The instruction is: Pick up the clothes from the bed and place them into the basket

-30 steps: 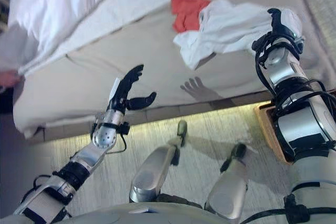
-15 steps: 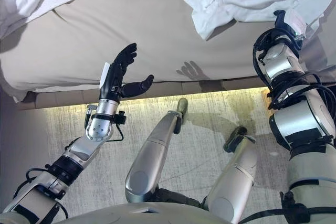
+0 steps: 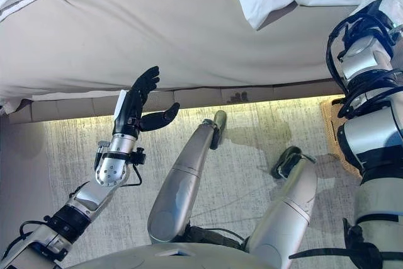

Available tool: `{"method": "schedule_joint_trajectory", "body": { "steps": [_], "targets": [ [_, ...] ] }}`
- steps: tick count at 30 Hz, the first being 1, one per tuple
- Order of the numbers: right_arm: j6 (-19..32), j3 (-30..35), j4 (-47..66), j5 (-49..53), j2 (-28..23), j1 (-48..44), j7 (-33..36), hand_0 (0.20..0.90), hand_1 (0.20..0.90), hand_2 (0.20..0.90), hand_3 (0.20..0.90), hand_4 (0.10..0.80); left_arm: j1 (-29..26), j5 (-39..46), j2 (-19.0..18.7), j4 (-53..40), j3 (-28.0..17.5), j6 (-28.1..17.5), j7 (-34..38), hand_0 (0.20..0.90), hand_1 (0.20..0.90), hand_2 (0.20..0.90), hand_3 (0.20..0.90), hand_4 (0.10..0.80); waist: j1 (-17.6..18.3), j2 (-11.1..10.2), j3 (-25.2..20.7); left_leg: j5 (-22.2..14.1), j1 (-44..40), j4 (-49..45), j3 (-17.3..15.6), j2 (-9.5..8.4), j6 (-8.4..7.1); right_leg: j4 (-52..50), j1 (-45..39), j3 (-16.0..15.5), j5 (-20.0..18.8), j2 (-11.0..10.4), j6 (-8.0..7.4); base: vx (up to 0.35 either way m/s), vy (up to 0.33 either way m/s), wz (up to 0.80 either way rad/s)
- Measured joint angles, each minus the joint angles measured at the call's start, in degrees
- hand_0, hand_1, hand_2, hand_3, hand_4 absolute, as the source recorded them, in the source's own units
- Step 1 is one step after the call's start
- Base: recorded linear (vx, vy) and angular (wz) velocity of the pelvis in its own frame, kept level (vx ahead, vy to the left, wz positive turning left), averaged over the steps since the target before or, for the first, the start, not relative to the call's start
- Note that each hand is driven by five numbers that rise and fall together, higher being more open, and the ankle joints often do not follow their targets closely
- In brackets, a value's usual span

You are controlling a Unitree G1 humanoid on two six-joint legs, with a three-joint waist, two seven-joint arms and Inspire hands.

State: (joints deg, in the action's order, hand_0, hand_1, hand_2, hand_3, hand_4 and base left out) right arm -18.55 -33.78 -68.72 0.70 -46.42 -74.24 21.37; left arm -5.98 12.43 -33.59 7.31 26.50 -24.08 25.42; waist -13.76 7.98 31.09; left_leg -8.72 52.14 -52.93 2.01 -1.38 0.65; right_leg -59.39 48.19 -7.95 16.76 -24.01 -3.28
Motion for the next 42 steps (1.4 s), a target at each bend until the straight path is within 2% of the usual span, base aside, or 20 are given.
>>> {"method": "schedule_joint_trajectory", "body": {
  "steps": [4,8,10,12,14,18,19,21,22,27,29,31,34,38,39,40,42],
  "targets": [
    [1.7,0.4,1.2,0.0,-0.7,0.0,3.6,0.9,0.9,0.9,0.9,0.8,0.0,0.0,-0.1,0.0,0.0,-0.5,0.0,0.9,0.9,0.9,0.9,0.8,0.2,0.0,0.0,0.0,-0.1,0.8,0.1,0.19,0.01,0.6,0.1,0.1,0.0,0.5,0.01,0.0,0.0,0.0],
    [3.8,0.2,6.4,-0.1,-0.7,1.0,3.7,0.9,0.9,0.9,0.9,0.8,-0.3,0.1,-0.1,0.1,0.0,-1.0,-0.1,0.9,0.9,0.9,0.9,0.8,1.5,-0.4,0.2,0.5,-2.8,3.1,-0.6,0.4,0.64,3.0,-2.2,0.3,-0.2,0.9,0.33,-0.016,0.027,-0.06],
    [5.1,0.2,8.9,-0.2,-0.6,3.1,3.5,0.9,0.9,0.9,0.9,0.8,-0.7,0.1,-0.1,0.4,0.0,-1.0,-0.1,0.9,0.9,0.9,0.9,0.8,1.7,-0.7,0.5,0.5,-6.1,4.5,-0.7,0.8,0.65,5.2,-5.6,-0.1,-0.3,1.4,0.35,0.028,0.019,-0.18],
    [6.7,0.2,11.3,-0.9,-0.6,5.6,3.2,0.9,0.9,0.9,0.9,0.8,-1.8,0.1,0.0,0.6,0.0,-0.8,0.0,0.9,0.9,0.9,0.9,0.8,1.8,-1.3,0.8,0.7,-11.3,7.5,-1.7,2.22,0.9,9.6,-10.9,-0.6,-1.1,2.5,0.62,0.056,-0.005,-0.31],
    [8.2,0.2,13.0,-1.7,-0.7,7.8,3.1,0.9,0.9,0.9,0.9,0.8,-2.8,0.1,0.1,0.8,-0.1,-0.6,0.0,0.9,0.9,0.9,0.9,0.8,2.1,-1.8,1.0,1.2,-16.5,11.0,-2.8,2.37,1.25,14.0,-16.1,-0.8,-2.7,2.8,-0.37,0.04,-0.031,-0.22],
    [10.1,2.0,19.0,-1.9,-0.9,13.7,3.0,0.9,0.9,0.9,0.9,0.8,-4.1,0.1,1.5,1.0,-1.8,2.5,0.2,0.9,0.9,0.9,0.9,0.8,2.9,-2.8,1.0,3.5,-27.5,20.6,-4.1,2.51,0.4,25.2,-27.4,-2.6,-7.0,3.8,-1.15,0.054,-0.034,-0.14],
    [10.6,3.0,20.6,-1.6,-0.9,15.2,3.0,0.9,0.9,0.9,0.9,0.8,-4.2,0.1,1.5,1.0,-2.8,3.1,0.3,0.9,0.9,0.9,0.9,0.8,3.2,-3.4,0.9,3.9,-30.3,23.7,-4.6,2.69,0.16,28.5,-30.1,-3.2,-7.9,4.2,-1.81,0.103,-0.035,-0.18],
    [11.6,7.0,22.4,1.0,-0.8,17.9,2.9,0.9,0.9,0.9,0.9,0.8,-4.3,0.2,1.5,1.1,-5.3,5.2,0.3,0.9,0.9,0.9,0.9,0.8,3.1,-4.3,0.7,5.7,-35.5,29.7,-5.0,3.38,-0.55,35.6,-35.7,-4.3,-10.8,5.8,-2.39,0.099,-0.016,-0.16],
    [11.5,8.5,22.4,1.8,-0.8,18.5,2.7,0.9,0.9,0.9,0.9,0.8,-4.2,0.2,1.5,1.2,-6.2,6.1,0.2,0.9,0.9,0.9,0.9,0.8,3.5,-4.7,0.5,6.3,-36.9,31.3,-5.1,3.41,-0.73,37.2,-37.0,-4.9,-11.8,5.9,-2.58,0.117,0.003,-0.06],
    [10.1,14.0,22.1,3.7,-0.9,20.1,-0.6,0.9,0.9,0.9,0.9,0.8,-3.7,1.2,1.4,3.3,-7.5,12.3,-0.1,0.9,0.9,0.9,0.9,0.8,4.6,-6.0,-0.5,7.6,-46.8,39.5,-6.4,3.59,-0.89,46.4,-46.5,-5.5,-14.3,7.7,-3.17,0.108,0.047,-0.15],
    [9.8,14.7,22.0,3.7,-0.9,20.0,-1.4,0.9,0.9,0.9,0.9,0.8,-4.0,1.2,1.4,3.3,-7.9,12.8,0.0,0.9,0.9,0.9,0.9,0.8,5.0,-7.1,-2.1,7.7,-48.1,40.6,-7.0,3.71,-0.87,47.7,-47.4,-5.2,-14.6,8.0,-3.19,0.113,0.128,-0.2],
    [9.2,15.1,21.5,3.7,-0.9,20.1,-2.8,0.9,0.9,0.9,0.9,0.8,-4.9,1.2,1.7,3.3,-7.9,13.9,-0.1,0.9,0.9,0.9,0.9,0.8,5.7,-7.3,-2.1,7.7,-51.1,41.5,-7.3,4.1,-0.87,48.8,-50.2,-5.2,-15.5,8.5,-2.11,0.17,0.129,-0.14],
    [8.6,15.1,20.2,3.5,-0.8,22.0,-4.5,0.9,0.9,0.9,0.9,0.8,-5.2,1.3,2.3,3.8,-7.9,14.2,-0.7,0.9,0.9,0.9,0.9,0.8,6.3,-8.3,-7.3,7.6,-52.0,44.3,-7.4,3.81,-0.89,51.0,-51.1,-5.5,-15.5,8.7,-2.05,0.125,0.08,0.02],
    [8.2,15.1,19.2,2.3,-0.8,24.3,-5.4,0.9,0.9,0.9,0.9,0.8,-5.9,1.7,2.6,4.5,-7.9,14.3,-1.7,0.9,0.9,0.9,0.9,0.8,7.1,-8.4,-8.5,7.6,-54.1,44.4,-6.6,3.9,-0.89,45.0,-50.5,-5.2,-15.5,8.2,-2.05,0.167,-0.025,0.09],
    [8.2,15.0,19.2,1.8,-0.6,24.9,-5.7,0.9,0.9,0.9,0.9,0.8,-5.7,1.7,2.6,5.1,-7.9,14.3,-1.8,0.9,0.9,0.9,0.9,0.8,7.3,-8.2,-8.6,7.6,-54.9,45.2,-6.5,4.68,-0.86,40.8,-47.8,-4.1,-15.0,8.0,-2.52,0.05,-0.182,-0.12],
    [8.2,14.9,19.2,0.9,-0.3,25.0,-6.0,0.9,0.9,0.9,0.9,0.8,-5.8,2.1,2.7,5.9,-8.1,14.2,-1.7,0.9,0.9,0.9,0.9,0.8,7.4,-8.0,-8.9,7.4,-55.0,46.1,-6.6,5.15,-0.59,40.8,-46.2,-2.9,-14.0,8.2,-3.07,-0.033,-0.231,-0.15],
    [8.6,14.6,17.7,-0.5,-0.2,23.7,-6.2,0.9,0.9,0.9,0.9,0.8,-7.0,3.7,3.1,8.1,-8.3,14.2,-1.5,0.9,0.9,0.9,0.9,0.8,8.1,-8.1,-9.0,7.4,-53.5,47.2,-5.4,5.34,-0.55,46.3,-43.4,1.0,-14.0,9.6,-3.11,-0.083,-0.295,0.03]
  ]
}}
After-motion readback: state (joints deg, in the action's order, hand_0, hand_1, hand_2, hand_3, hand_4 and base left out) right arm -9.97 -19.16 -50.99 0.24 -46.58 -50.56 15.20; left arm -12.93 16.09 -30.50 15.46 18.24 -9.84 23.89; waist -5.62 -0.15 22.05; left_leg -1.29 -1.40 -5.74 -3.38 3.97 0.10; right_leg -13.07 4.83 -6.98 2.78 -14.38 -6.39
